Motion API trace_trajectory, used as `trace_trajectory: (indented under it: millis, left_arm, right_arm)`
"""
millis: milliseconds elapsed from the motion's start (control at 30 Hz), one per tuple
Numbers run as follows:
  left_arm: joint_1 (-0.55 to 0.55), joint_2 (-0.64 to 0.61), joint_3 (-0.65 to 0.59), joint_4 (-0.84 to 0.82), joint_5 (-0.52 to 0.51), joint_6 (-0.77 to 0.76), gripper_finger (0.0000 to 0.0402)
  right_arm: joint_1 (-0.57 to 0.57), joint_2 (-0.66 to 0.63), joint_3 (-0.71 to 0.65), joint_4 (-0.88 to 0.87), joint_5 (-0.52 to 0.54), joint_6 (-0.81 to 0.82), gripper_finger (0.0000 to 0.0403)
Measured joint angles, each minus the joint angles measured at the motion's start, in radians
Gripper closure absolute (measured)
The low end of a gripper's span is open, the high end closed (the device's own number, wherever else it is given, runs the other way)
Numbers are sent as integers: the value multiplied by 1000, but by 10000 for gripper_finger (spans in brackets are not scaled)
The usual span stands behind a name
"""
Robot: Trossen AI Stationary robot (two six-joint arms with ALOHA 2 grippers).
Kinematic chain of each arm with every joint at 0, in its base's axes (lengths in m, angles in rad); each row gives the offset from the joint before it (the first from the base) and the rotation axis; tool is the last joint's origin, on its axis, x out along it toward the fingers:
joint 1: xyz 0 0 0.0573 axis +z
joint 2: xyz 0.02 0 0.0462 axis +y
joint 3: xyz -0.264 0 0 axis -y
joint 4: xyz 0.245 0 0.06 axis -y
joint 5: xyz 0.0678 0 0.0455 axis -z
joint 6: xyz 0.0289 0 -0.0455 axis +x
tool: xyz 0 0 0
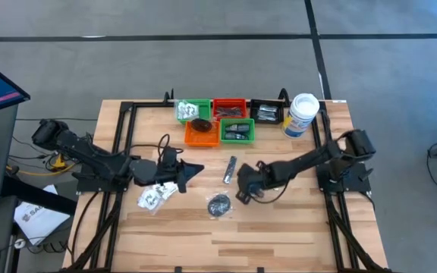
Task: Pick & Place Travel size toiletries
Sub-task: Put the black comb into the red bin, then adjust the black comb
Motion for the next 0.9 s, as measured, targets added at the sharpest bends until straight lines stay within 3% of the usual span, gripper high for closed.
trace_trajectory:
  millis: [233, 400, 633, 900]
  left_arm:
    - [72, 64, 2, -27, 251, 31, 401]
    - [93, 256, 7, -51, 456, 12, 401]
    - [93, 489, 117, -47, 480, 34, 401]
    - [157, 666, 345, -90, 501, 96, 401]
  right_arm:
    - [-58, -178, 0, 28, 2, -7, 403]
    - [-61, -282, 2, 57, -17, -23, 403]
    - [21, -323, 2, 14, -48, 14, 403]
    - [187, -323, -97, 25, 61, 227, 403]
